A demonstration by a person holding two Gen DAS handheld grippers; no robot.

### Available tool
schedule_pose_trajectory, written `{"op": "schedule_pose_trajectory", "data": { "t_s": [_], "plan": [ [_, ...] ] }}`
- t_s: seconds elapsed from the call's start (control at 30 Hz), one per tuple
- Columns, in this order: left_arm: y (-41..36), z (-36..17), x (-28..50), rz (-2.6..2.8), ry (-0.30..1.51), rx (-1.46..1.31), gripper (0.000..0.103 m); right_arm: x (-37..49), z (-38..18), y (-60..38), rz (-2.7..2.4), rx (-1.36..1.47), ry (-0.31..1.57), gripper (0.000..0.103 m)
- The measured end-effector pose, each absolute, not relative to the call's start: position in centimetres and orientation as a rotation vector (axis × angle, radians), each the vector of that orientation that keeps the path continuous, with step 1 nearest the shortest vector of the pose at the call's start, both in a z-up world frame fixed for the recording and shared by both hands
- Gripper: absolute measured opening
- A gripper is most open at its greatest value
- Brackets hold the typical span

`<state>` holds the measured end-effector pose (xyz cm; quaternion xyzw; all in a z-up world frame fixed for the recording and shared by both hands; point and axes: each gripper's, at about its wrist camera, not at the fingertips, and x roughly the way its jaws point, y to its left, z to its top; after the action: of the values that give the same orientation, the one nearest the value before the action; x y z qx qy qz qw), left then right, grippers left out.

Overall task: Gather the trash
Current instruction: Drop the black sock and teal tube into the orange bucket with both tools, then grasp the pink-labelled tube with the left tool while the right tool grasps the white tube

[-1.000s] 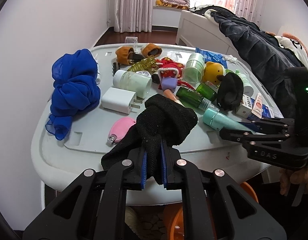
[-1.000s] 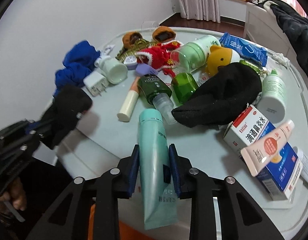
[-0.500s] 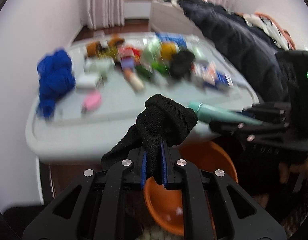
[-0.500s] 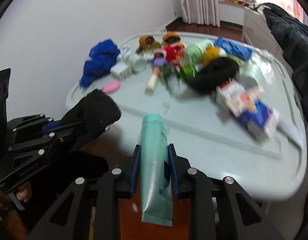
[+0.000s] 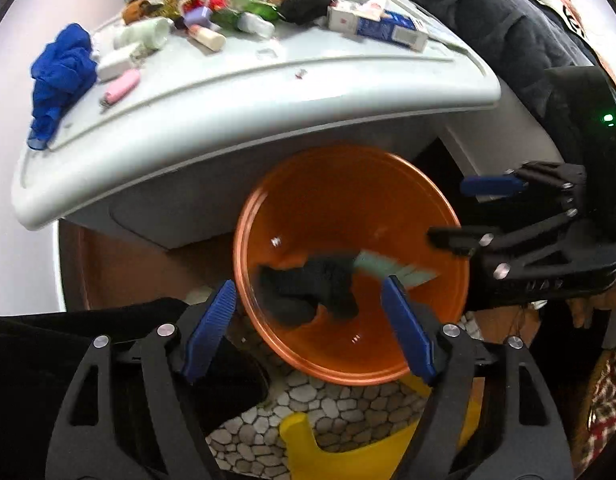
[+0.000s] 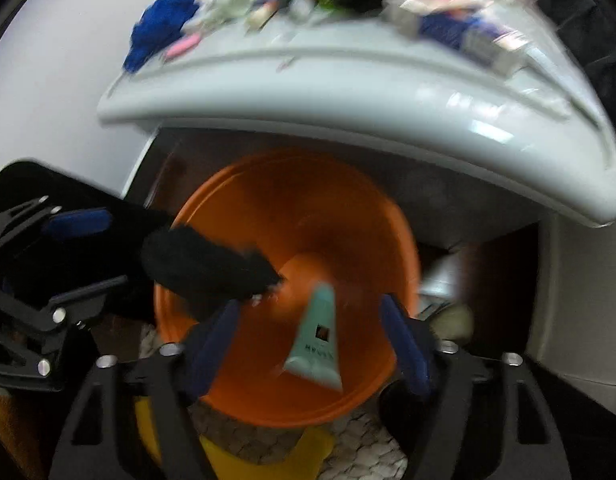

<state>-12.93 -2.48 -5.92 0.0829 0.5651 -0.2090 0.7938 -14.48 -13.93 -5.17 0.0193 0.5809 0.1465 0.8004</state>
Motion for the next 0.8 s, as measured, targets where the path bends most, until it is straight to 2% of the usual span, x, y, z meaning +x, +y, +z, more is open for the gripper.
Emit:
{"op": "schedule_pose_trajectory", "data": {
  "t_s": [0.1,0.23,0.3,0.37,0.47,0.63,0.73,0.8],
  "plan": [
    [-1.7,-5.2,-12.2,-0.435,1.192,0.126,0.074,-13.9,-2.9,-15.5,0.273,0.061,1.142,0.073],
    [-1.6,-3.3,-10.5,-0.425,1.123,0.087,0.074,-12.7,3.0,-18.7,0.23,0.079,0.955,0.073],
    [-2.4,-1.8,-9.2,-0.443,1.065,0.088,0.074,-12.0,5.4,-20.2,0.196,0.026,0.889,0.074],
    [-3.8,-0.5,-7.9,-0.478,1.013,0.094,0.074,-10.5,7.1,-21.5,0.167,-0.07,0.848,0.082],
    [-6.8,0.9,-5.7,-0.538,0.941,0.117,0.074,-7.9,8.1,-24.5,0.056,-0.197,0.817,0.082],
    [-12.5,1.6,-1.6,-0.613,0.862,0.143,0.074,-5.8,8.1,-30.9,-0.047,0.064,0.727,0.084],
    [-15.3,1.3,0.8,-0.647,0.849,0.162,0.074,-6.1,7.2,-32.6,-0.098,0.18,0.744,0.086],
    [-16.9,0.5,2.3,-0.682,0.851,0.176,0.07,-6.5,7.7,-33.4,-0.091,0.221,0.716,0.086]
  ]
}}
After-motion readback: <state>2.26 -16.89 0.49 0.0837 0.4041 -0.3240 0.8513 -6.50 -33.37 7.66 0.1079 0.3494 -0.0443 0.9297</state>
